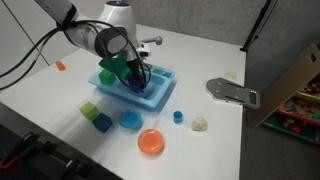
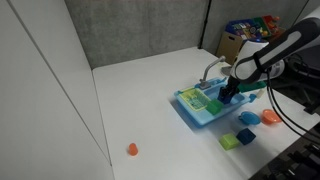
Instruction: Pick up the blue block from the sink and put it on the table
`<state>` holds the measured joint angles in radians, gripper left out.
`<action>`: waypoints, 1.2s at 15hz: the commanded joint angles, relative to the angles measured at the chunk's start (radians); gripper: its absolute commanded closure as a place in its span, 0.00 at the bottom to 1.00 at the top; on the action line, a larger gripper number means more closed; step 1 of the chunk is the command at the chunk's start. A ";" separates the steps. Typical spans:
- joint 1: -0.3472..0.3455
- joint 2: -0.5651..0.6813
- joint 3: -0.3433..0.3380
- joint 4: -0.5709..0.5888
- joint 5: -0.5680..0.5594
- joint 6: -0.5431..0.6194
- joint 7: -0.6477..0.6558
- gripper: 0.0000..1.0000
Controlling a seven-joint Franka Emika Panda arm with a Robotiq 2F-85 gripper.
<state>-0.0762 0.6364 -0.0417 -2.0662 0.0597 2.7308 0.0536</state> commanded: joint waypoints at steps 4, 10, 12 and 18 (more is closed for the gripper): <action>0.008 -0.153 -0.012 -0.071 -0.046 -0.103 -0.040 0.70; 0.007 -0.260 -0.031 -0.106 -0.091 -0.183 -0.043 0.70; 0.000 -0.287 -0.046 -0.120 -0.105 -0.196 -0.044 0.70; -0.042 -0.335 -0.114 -0.165 -0.142 -0.205 -0.056 0.70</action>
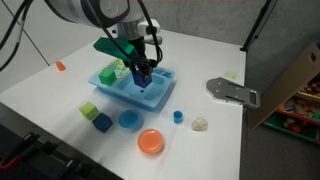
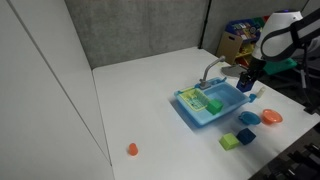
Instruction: Pick up the blue block from the sink and put it on the table
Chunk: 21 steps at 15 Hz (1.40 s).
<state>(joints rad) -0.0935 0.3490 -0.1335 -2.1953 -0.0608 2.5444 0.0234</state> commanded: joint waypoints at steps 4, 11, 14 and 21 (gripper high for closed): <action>-0.070 -0.045 -0.068 -0.041 -0.029 -0.016 -0.034 0.70; -0.166 0.001 -0.124 -0.047 -0.012 0.030 -0.076 0.70; -0.201 0.034 -0.135 -0.045 -0.007 0.060 -0.089 0.70; -0.262 0.159 -0.136 -0.008 0.009 0.119 -0.098 0.70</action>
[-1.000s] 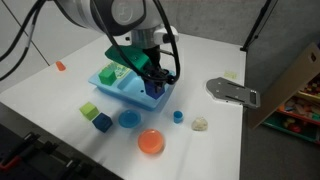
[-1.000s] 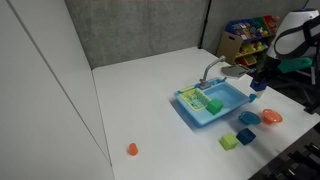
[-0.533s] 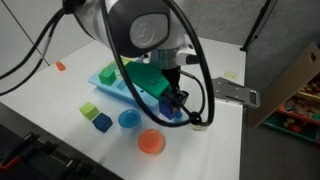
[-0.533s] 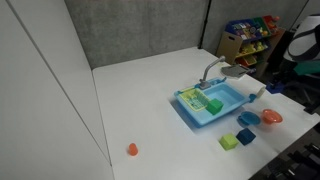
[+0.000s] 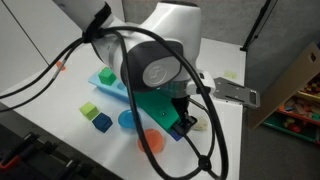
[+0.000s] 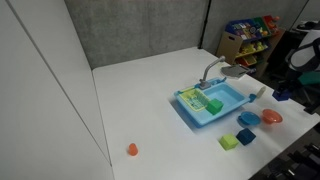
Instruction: Pick up the blue block from the sink and put it on the table
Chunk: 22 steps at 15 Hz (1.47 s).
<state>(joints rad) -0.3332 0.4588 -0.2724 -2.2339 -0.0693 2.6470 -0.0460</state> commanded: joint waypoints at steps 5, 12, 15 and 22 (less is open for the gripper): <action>-0.052 0.128 0.018 0.063 0.027 0.054 -0.040 0.70; -0.060 0.208 0.057 0.127 0.040 0.070 -0.047 0.70; -0.062 0.233 0.074 0.145 0.049 0.072 -0.054 0.70; -0.060 0.258 0.075 0.171 0.051 0.061 -0.075 0.19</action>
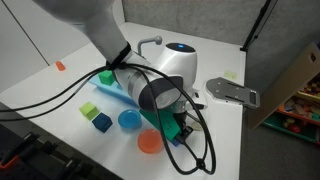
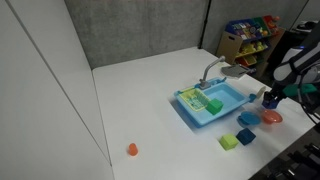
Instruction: Pick up the blue block from the sink and put it on the table
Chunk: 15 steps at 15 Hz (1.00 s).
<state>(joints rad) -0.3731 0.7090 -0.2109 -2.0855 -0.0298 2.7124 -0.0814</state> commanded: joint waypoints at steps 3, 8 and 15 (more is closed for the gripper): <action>-0.009 -0.001 0.009 0.021 0.006 -0.021 -0.039 0.00; 0.036 -0.036 0.008 0.003 -0.006 -0.031 -0.024 0.00; 0.156 -0.092 0.000 -0.006 -0.029 -0.044 0.014 0.00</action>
<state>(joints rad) -0.2586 0.6627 -0.2052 -2.0795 -0.0321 2.7067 -0.0935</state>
